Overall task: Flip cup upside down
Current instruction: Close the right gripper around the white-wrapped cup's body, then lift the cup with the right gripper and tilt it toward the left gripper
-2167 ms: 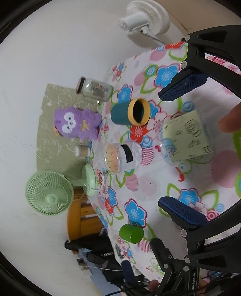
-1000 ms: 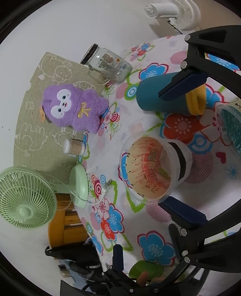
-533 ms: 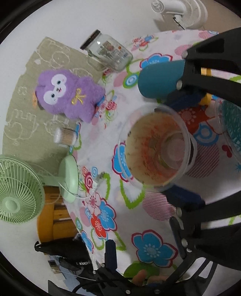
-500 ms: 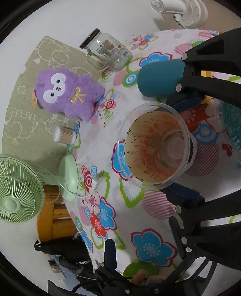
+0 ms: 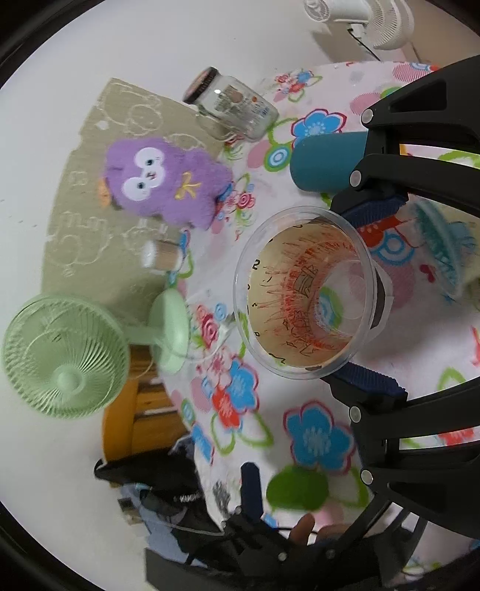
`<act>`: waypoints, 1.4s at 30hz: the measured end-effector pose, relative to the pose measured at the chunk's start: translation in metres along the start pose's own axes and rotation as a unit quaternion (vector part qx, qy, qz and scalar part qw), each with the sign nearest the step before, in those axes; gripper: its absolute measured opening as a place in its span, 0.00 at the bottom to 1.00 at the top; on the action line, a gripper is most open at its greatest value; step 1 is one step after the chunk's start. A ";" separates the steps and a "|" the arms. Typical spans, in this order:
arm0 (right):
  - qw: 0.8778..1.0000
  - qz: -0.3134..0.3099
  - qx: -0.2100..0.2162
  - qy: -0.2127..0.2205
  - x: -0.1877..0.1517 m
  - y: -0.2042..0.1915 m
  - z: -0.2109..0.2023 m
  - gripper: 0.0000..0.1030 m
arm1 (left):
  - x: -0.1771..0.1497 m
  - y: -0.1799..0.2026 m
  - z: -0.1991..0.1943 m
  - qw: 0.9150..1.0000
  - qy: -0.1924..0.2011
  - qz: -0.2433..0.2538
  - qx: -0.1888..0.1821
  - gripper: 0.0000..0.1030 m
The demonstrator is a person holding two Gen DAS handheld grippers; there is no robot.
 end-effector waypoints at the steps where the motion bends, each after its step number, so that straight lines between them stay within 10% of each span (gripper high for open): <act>1: 1.000 0.000 0.004 0.000 -0.001 -0.003 -0.006 0.66 | -0.002 0.002 -0.007 1.000 0.001 0.000 0.003 1.00; 20: 0.988 -0.059 0.046 -0.133 -0.086 -0.045 -0.091 0.66 | -0.067 0.063 -0.096 0.999 0.031 -0.014 -0.012 1.00; 34: 0.942 -0.042 -0.018 -0.334 -0.144 -0.018 -0.109 0.66 | -0.091 0.119 -0.093 0.999 0.031 0.010 -0.029 1.00; 42: 0.925 -0.036 -0.014 -0.379 -0.163 -0.022 -0.091 0.66 | -0.105 0.135 -0.094 0.999 0.011 0.015 -0.038 1.00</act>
Point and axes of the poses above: each gripper's, at about its wrist camera, not at the fingertips, and z roughly the way its jaws point, y to its right, x to its top, the point moved 4 cm from there along z, roughly the way its jaws point, and after that the axes turned 14 degrees about z, right-handed, at the moved point
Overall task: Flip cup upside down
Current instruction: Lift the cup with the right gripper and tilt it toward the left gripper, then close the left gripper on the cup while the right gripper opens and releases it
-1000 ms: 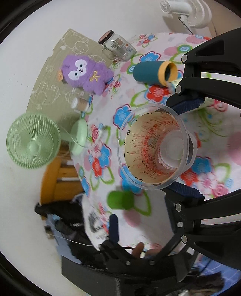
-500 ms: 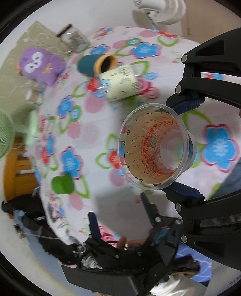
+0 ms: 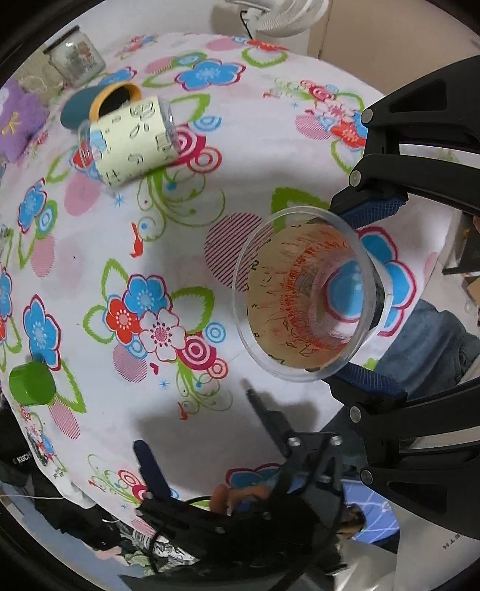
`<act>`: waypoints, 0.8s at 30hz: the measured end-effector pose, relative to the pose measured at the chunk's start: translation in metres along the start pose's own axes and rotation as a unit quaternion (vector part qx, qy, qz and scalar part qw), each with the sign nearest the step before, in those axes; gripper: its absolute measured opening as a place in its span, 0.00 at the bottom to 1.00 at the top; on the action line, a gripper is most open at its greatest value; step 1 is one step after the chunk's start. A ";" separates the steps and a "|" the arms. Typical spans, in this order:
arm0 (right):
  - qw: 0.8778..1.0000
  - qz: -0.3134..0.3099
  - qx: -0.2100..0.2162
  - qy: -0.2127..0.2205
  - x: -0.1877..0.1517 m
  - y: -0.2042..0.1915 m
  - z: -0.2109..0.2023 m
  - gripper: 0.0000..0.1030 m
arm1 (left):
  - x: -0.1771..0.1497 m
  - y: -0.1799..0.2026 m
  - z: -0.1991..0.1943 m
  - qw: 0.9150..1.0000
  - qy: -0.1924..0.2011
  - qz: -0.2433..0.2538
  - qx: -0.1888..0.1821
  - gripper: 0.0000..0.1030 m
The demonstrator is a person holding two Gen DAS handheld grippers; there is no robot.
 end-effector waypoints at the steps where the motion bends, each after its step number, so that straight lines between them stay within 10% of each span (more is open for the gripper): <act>1: 1.000 0.000 0.003 -0.002 0.001 -0.001 0.002 0.66 | -0.001 0.000 0.000 1.000 -0.001 -0.001 -0.001 1.00; 24: 0.999 -0.013 0.031 0.042 0.019 0.020 -0.015 0.83 | 0.004 -0.005 -0.005 0.999 -0.024 -0.036 -0.012 1.00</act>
Point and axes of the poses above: each gripper's, at about its wrist camera, not at the fingertips, and z roughly the way its jaws point, y to its right, x to its top, the point moved 4 cm from there along z, roughly the way its jaws point, and after that the axes turned 14 degrees about z, right-handed, at the moved point
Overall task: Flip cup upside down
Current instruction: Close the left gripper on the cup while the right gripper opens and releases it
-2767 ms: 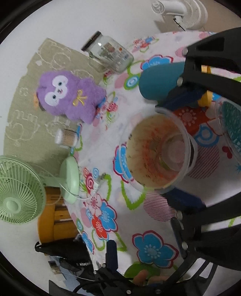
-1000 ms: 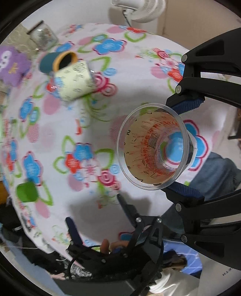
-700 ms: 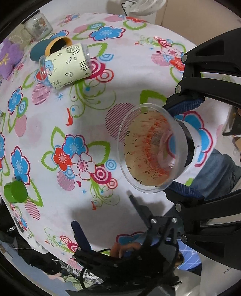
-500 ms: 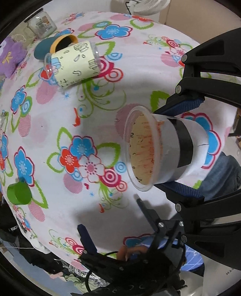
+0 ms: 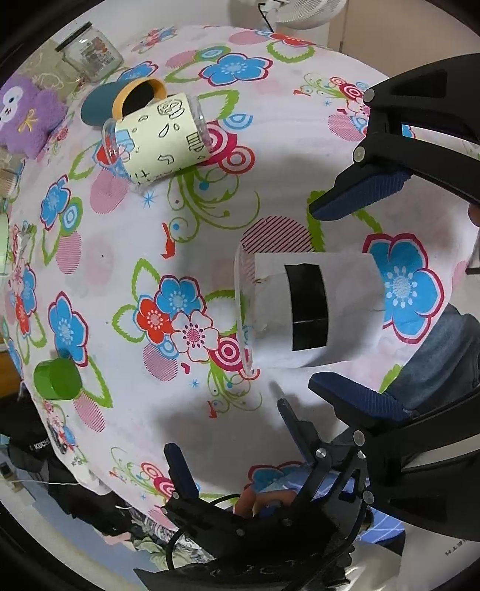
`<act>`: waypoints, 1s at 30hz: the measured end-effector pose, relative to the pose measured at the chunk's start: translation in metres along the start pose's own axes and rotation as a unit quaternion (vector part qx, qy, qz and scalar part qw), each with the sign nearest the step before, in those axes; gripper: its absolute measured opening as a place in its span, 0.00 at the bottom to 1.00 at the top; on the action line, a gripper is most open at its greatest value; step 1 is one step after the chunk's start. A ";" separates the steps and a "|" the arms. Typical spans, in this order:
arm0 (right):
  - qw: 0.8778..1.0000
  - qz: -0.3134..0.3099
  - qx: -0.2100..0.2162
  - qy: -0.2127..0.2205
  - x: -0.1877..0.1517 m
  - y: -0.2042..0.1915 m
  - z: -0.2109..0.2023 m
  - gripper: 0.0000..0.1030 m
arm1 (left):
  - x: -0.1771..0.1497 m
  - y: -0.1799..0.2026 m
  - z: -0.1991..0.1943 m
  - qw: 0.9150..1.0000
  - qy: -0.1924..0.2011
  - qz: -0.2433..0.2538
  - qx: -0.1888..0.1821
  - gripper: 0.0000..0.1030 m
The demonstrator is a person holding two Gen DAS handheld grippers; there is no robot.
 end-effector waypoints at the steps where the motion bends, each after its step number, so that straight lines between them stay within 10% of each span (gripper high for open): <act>1: 1.000 0.001 0.003 0.001 -0.002 0.001 -0.002 0.83 | 0.000 0.000 -0.002 1.000 0.000 -0.003 0.000 1.00; 30: 0.987 0.043 0.122 0.095 -0.092 0.115 -0.033 0.86 | 0.071 0.050 -0.022 0.981 -0.051 -0.186 -0.011 1.00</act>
Point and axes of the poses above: each gripper's, at about its wrist camera, not at the fingertips, and z roughly the way its jaws point, y to its right, x to its top, the point moved 4 cm from there along z, roughly the way its jaws point, and after that the axes turned 14 degrees about z, right-handed, at the moved point
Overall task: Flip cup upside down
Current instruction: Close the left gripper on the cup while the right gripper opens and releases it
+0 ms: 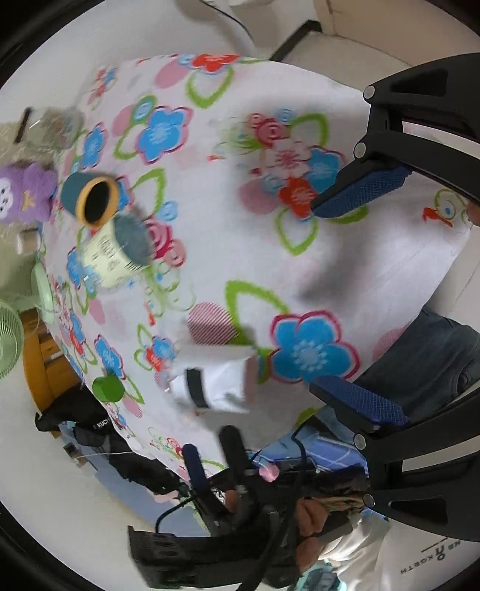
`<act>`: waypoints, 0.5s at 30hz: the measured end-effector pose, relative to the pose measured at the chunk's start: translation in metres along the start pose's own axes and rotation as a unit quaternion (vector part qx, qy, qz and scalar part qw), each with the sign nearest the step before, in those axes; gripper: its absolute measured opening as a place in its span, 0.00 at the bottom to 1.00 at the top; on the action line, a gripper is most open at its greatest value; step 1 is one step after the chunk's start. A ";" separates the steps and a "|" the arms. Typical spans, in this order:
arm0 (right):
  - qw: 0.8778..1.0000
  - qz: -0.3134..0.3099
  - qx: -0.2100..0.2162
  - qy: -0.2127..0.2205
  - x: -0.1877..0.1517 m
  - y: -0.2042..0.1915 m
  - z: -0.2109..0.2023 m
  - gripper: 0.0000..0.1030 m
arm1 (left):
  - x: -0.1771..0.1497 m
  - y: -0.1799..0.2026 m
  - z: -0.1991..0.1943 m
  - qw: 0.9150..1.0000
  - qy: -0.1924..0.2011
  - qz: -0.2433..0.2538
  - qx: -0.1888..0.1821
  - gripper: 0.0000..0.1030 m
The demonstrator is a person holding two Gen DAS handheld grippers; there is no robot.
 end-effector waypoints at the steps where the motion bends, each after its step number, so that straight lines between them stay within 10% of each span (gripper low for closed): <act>1: 1.000 0.002 0.002 0.002 -0.006 0.005 0.002 0.86 | 0.001 0.001 0.003 1.000 -0.002 -0.007 0.002 1.00; 15: 0.995 -0.087 0.031 0.048 -0.042 0.007 0.008 0.86 | 0.006 0.017 0.054 0.994 -0.069 -0.081 0.022 1.00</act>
Point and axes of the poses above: each gripper's, at about its wrist camera, not at the fingertips, and z roughly the way its jaws point, y to its right, x to its top, the point moved 4 cm from there along z, roughly the way its jaws point, and after that the axes turned 14 degrees about z, right-handed, at the moved point
